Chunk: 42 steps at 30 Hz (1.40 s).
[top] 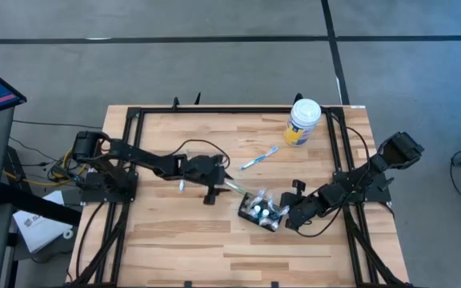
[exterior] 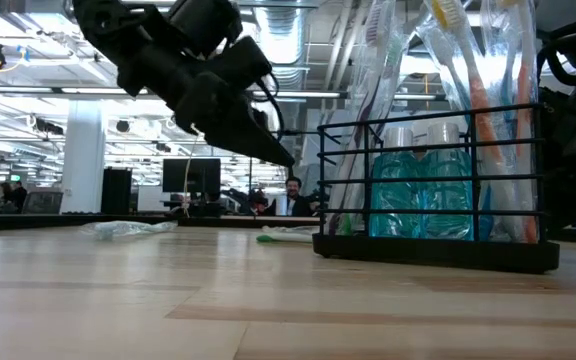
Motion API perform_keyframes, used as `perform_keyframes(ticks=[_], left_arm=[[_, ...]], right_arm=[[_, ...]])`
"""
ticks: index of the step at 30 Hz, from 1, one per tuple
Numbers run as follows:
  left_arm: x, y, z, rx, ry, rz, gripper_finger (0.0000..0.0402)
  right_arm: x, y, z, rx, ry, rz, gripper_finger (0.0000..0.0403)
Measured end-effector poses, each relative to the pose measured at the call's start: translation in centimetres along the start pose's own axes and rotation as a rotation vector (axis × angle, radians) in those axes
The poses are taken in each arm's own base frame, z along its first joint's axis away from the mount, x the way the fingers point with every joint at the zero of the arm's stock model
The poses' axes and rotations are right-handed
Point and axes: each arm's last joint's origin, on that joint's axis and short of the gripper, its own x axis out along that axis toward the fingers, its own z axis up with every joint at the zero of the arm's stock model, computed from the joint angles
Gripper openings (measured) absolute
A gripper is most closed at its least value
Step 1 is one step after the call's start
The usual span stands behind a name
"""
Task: Pick & Place toothbrushing station
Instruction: Put the right green toothbrush into the mesh organizer
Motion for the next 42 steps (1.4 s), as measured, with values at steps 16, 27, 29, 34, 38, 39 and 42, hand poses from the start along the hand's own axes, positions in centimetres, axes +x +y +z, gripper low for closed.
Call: perform_keyframes(ticks=[16,27,29,34,38,39,42], left_arm=[[1.4,-0.8,-1.0,0.075,0.046,0.007,0.0159],[3.5,-0.5,-3.6,0.063,0.131,0.011,0.0160],[3.7,-0.4,-3.9,0.058,0.140,0.015,0.0161],[4.2,-0.3,-4.6,0.054,0.160,0.015,0.0157],[4.7,-0.3,-4.9,0.101,0.161,0.008,0.0155],[4.8,-0.3,-5.0,0.102,0.160,0.005,0.0155],[4.9,-0.3,-5.1,0.102,0.161,0.005,0.0153]], right_arm=[[0.0,0.0,0.1,0.003,-0.004,0.003,0.0000],[0.0,0.1,0.1,0.006,-0.009,0.006,0.0000],[0.0,0.1,0.1,0.006,-0.009,0.007,0.0000],[0.0,0.1,0.1,0.006,-0.010,0.007,0.0000],[0.0,0.1,0.1,0.006,-0.011,0.008,0.0000],[0.0,0.1,0.1,0.006,-0.011,0.008,0.0000],[0.0,0.1,0.1,0.006,-0.011,0.008,0.0000]])
